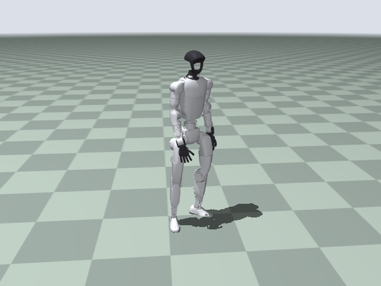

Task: Upper body actions

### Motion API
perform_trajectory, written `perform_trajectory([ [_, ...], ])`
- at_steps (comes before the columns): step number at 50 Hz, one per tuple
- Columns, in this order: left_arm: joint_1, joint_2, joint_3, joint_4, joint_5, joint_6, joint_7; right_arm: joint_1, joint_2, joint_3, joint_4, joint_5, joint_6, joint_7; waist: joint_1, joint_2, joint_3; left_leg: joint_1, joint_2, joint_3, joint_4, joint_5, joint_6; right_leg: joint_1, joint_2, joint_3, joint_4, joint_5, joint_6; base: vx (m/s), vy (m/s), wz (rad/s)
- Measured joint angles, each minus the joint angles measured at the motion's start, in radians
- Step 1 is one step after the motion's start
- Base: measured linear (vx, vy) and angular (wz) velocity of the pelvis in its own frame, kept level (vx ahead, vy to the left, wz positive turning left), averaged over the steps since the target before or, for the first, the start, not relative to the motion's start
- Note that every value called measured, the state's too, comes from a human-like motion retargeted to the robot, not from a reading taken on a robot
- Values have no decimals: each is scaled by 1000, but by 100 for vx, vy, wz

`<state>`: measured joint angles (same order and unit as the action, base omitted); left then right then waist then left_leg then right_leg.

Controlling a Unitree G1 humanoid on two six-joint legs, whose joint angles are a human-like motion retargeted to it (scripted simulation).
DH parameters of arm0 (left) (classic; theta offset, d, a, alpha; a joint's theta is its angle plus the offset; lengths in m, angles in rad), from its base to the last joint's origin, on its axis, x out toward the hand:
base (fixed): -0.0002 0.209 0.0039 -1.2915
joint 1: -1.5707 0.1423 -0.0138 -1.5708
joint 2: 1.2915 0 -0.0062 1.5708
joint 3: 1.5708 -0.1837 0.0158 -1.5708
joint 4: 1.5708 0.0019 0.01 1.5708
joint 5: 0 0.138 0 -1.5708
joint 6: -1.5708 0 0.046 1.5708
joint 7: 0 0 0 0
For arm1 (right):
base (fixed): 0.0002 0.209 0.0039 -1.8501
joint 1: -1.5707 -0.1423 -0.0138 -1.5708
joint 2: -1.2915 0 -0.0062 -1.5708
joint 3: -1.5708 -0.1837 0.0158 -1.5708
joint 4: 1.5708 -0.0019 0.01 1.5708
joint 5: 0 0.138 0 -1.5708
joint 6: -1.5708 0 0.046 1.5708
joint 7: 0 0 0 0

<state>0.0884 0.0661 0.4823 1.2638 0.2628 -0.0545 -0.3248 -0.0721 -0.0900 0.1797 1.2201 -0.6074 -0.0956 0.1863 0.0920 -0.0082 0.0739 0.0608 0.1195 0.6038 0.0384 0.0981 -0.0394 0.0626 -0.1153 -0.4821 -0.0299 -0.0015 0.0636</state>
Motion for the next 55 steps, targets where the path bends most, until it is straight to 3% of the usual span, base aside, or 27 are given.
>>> perform_trajectory([
  [7,27,20,-30,41,97,-16,1,35,-55,1,142,-230,51,-223,-19,-4,6,-8,-3,-10,5,-9,2,1,-4,-14,0,-2,3,0,0,0],
  [12,54,34,-29,115,122,8,30,47,-88,-60,287,-215,119,-239,-25,-13,52,-18,-7,-5,10,-13,7,-13,-15,-16,8,2,5,-6,-5,-6],
  [18,19,54,-37,215,74,12,73,29,-127,-145,357,38,124,-215,-14,-36,197,-63,-10,0,55,-19,19,-59,-48,-2,50,1,-4,-19,-15,-4],
  [22,-104,79,-60,253,15,-16,119,-40,-154,-157,311,79,48,-308,6,-46,367,-161,16,2,153,-44,29,-156,-86,-6,155,-29,-17,-53,-24,-9],
  [25,-210,123,-122,276,-64,-42,185,-102,-185,-131,276,52,-23,-422,49,-54,429,-311,65,19,279,-89,34,-318,-86,46,269,-73,-45,-47,-28,-27],
  [32,-497,244,-223,276,-133,-57,282,-320,-253,-119,264,30,21,-555,57,-36,446,-752,200,-60,695,-245,78,-668,-114,12,529,-156,-104,-30,-17,13],
  [34,-577,266,-253,235,-142,-76,287,-389,-263,-121,230,59,-19,-585,67,-30,446,-874,241,-77,830,-302,99,-781,-125,12,644,-194,-123,-27,-8,-24],
  [39,-786,305,-336,149,-132,-157,269,-537,-304,-65,12,42,-228,-619,66,-16,446,-1164,324,-138,1145,-423,143,-1045,-167,19,950,-303,-165,-21,-3,-8],
  [45,-1022,277,-445,81,-105,-245,343,-777,-388,104,-134,2,-275,-463,58,2,446,-1467,378,-190,1487,-554,223,-1340,-204,81,1304,-437,-201,-18,-1,9],
  [50,-1151,219,-484,19,-76,-261,391,-936,-423,241,-169,38,-296,-518,50,5,446,-1631,412,-202,1716,-629,289,-1533,-235,143,1562,-532,-224,-9,-1,22],
  [55,-1154,207,-553,-18,-68,-270,326,-947,-413,332,-221,147,-382,-598,56,-32,446,-1631,461,-183,1918,-715,301,-1632,-261,225,1815,-635,-262,4,-5,3],
])
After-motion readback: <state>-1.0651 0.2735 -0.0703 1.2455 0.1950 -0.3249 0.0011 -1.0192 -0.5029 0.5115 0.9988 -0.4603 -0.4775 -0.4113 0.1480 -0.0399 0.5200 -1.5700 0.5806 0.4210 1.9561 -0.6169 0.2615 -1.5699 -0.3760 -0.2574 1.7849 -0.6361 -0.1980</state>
